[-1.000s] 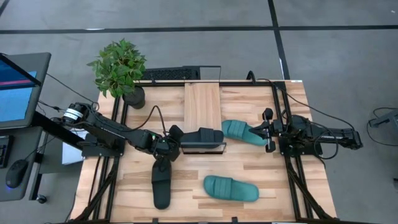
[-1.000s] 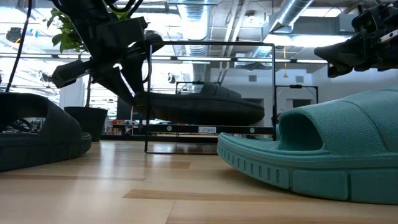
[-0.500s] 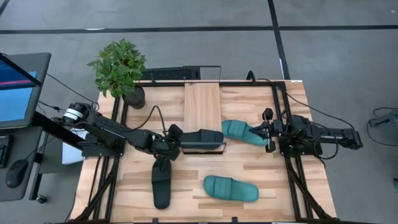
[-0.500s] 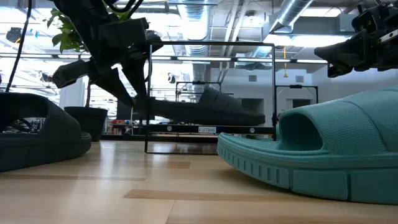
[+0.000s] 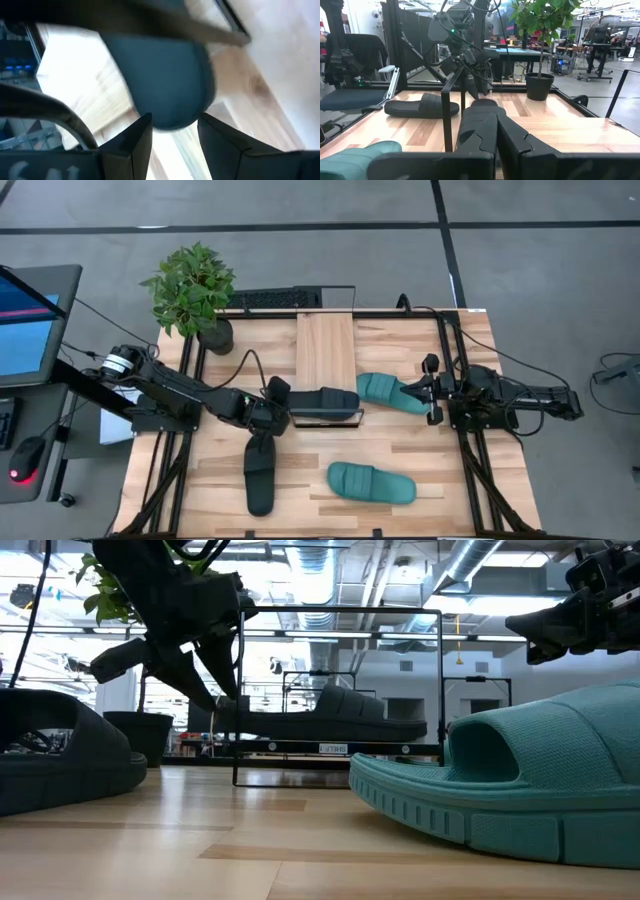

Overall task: Pick and place slides into the shelf
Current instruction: Put the top black slide on the shelf, then put the black slide on the shelf

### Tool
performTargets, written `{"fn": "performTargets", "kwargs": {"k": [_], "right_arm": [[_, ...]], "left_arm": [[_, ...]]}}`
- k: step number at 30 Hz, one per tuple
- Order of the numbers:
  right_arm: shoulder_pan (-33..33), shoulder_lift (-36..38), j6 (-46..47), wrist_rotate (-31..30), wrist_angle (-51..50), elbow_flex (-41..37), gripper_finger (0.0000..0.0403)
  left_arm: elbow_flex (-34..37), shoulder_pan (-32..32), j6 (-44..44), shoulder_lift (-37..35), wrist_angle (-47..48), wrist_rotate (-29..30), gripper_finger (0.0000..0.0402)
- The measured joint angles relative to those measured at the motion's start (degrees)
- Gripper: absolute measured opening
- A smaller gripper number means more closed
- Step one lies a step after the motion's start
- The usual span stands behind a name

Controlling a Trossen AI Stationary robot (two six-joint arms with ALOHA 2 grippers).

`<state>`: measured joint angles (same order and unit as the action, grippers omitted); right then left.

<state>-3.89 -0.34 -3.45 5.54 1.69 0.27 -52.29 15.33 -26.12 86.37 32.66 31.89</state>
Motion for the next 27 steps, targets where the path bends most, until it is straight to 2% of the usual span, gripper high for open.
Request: {"fn": "performTargets", "kwargs": {"k": [18,27], "right_arm": [[0.0,0.0,0.0,0.0,0.0,0.0,0.0000],[0.0,0.0,0.0,0.0,0.0,0.0,0.0000]], "left_arm": [[0.0,-0.3,5.4,0.0,8.2,-1.2,0.0147],[0.0,-3.8,8.4,0.0,8.9,-0.5,0.0145]]}}
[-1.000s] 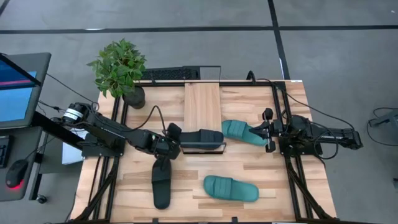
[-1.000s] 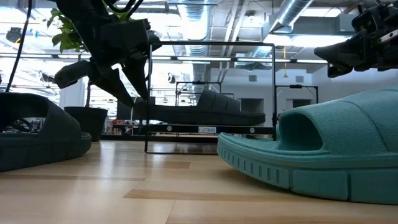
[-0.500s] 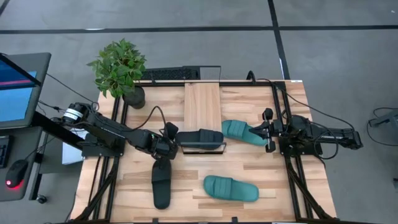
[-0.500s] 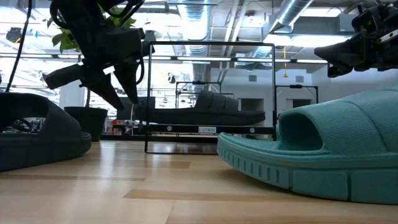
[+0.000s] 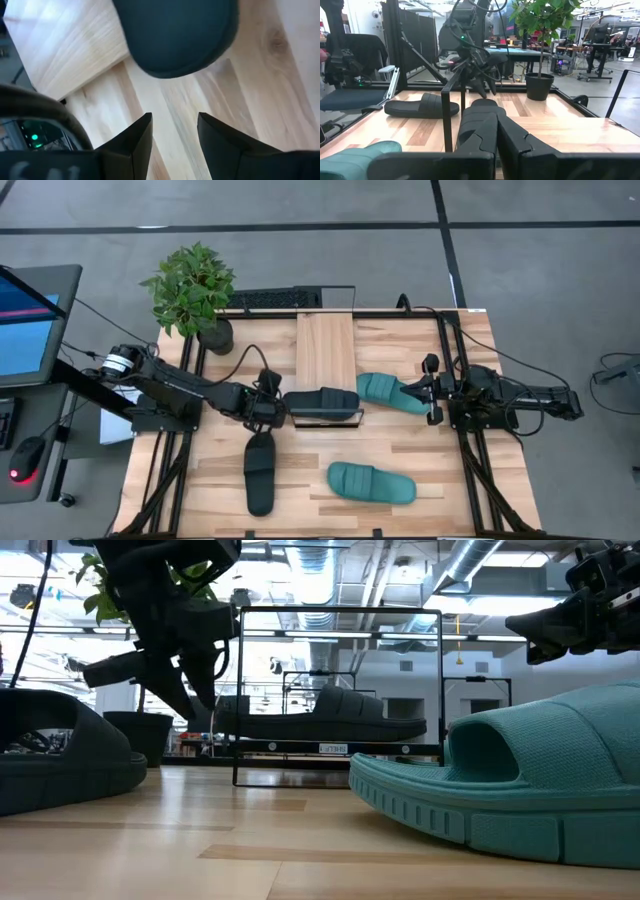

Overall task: Pick and place slides into the shelf
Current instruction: Put the black slide on the shelf

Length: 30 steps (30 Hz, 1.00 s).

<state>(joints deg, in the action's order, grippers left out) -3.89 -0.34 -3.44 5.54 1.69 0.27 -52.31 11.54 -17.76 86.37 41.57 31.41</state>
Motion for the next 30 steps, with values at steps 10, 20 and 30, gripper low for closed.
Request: {"fn": "performTargets", "kwargs": {"k": [10,20,30], "right_arm": [[0.0,0.0,0.0,0.0,0.0,0.0,0.0000],[0.0,0.0,0.0,0.0,0.0,0.0,0.0000],[0.0,0.0,0.0,0.0,0.0,0.0,0.0000]], "left_arm": [[0.0,-1.1,-3.3,0.0,-0.2,-1.1,0.0016],[-0.1,-0.6,0.1,0.0,4.2,-2.2,0.0000],[-0.4,3.4,5.0,-5.1,11.1,-7.2,0.0000]]}}
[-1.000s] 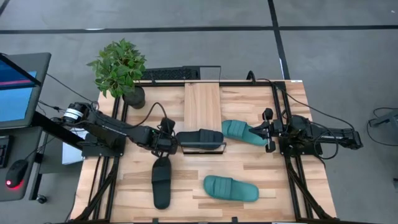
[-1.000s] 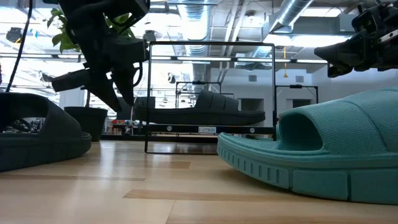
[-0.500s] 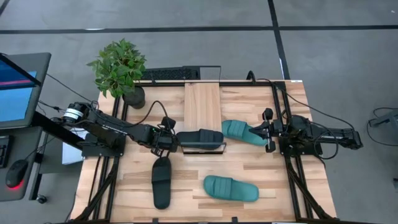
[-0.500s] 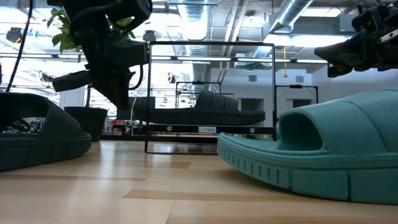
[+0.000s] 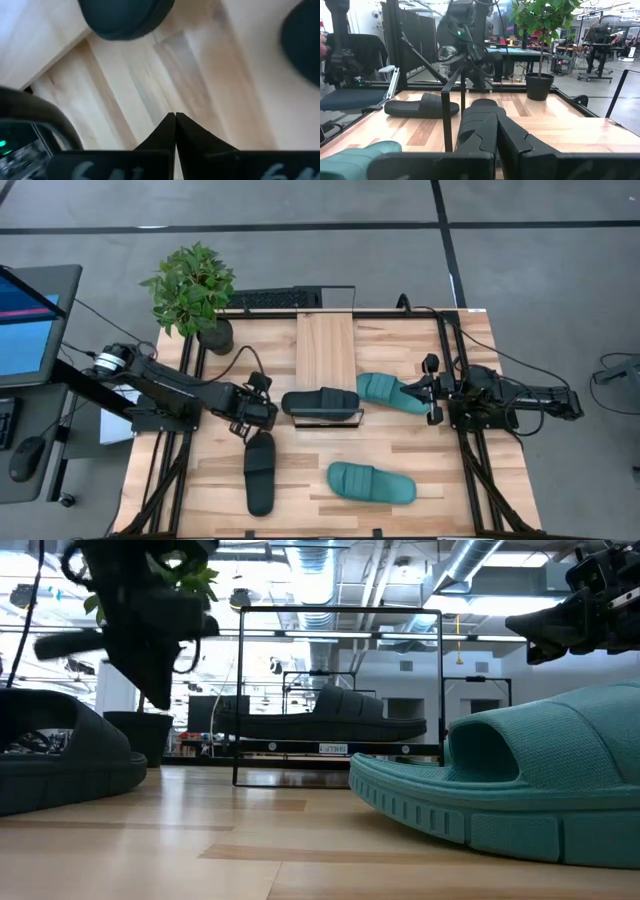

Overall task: Pick and place slides into the shelf
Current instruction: Put the black slide on the shelf

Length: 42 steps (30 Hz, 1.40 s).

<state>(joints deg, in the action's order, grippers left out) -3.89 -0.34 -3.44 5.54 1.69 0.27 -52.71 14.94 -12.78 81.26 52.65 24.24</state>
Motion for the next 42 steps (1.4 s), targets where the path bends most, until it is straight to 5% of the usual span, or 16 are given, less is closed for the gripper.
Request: {"fn": "performTargets", "kwargs": {"k": [14,27,42], "right_arm": [[0.0,0.0,0.0,0.0,0.0,0.0,0.0000],[0.0,0.0,0.0,0.0,0.0,0.0,0.0000],[0.0,0.0,0.0,0.0,0.0,0.0,0.0000]], "left_arm": [[-0.1,13.2,24.1,-13.8,0.4,-4.4,0.0000],[-0.1,30.8,41.5,-18.4,-5.7,-14.2,0.0000],[0.0,41.5,46.7,-17.2,-19.2,-8.2,0.0000]]}}
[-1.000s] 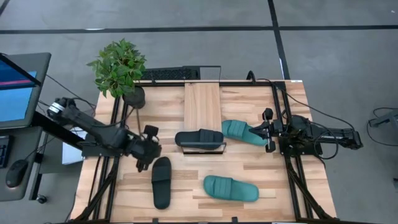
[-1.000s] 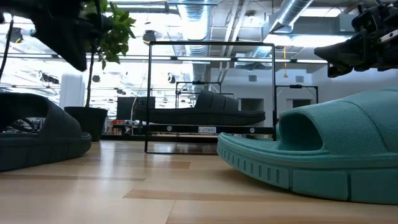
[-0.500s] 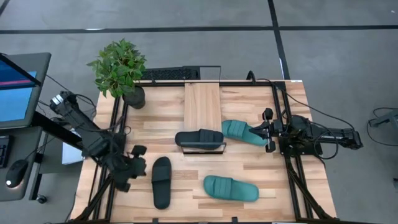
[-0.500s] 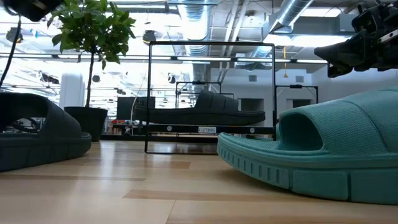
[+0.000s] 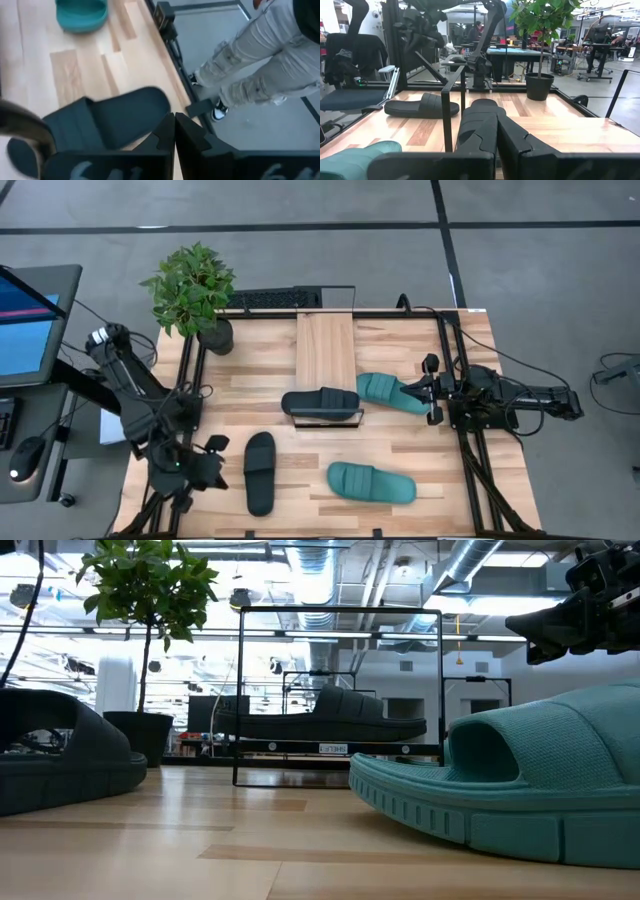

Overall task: Pick and place slides into the shelf
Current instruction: Put the black slide on the shelf

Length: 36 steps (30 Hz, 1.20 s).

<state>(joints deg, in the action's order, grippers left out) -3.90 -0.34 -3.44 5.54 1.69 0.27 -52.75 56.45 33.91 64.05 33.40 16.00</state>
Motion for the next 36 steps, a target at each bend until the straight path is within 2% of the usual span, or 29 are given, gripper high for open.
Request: {"fn": "performTargets", "kwargs": {"k": [9,13,16,21,29,36], "right_arm": [[0.0,0.0,0.0,0.0,0.0,0.0,0.0000],[0.0,0.0,0.0,0.0,0.0,0.0,0.0000],[0.0,0.0,0.0,0.0,0.0,0.0,0.0000],[0.0,0.0,0.0,0.0,0.0,0.0,0.0000],[0.0,0.0,0.0,0.0,0.0,0.0,0.0000],[0.0,0.0,0.0,0.0,0.0,0.0,0.0000]], "left_arm": [[0.0,0.6,0.1,10.6,-11.7,0.8,0.0000],[0.0,0.1,5.4,15.1,-15.5,0.8,0.0000],[-1.9,-0.1,10.7,18.7,-15.3,0.7,0.0000],[-7.0,-0.2,12.4,23.5,-13.6,-2.2,0.0000],[-13.3,-1.2,12.6,29.0,-12.7,-3.9,0.0000],[-13.8,-2.8,11.3,29.9,-13.3,-4.7,0.0000]]}}
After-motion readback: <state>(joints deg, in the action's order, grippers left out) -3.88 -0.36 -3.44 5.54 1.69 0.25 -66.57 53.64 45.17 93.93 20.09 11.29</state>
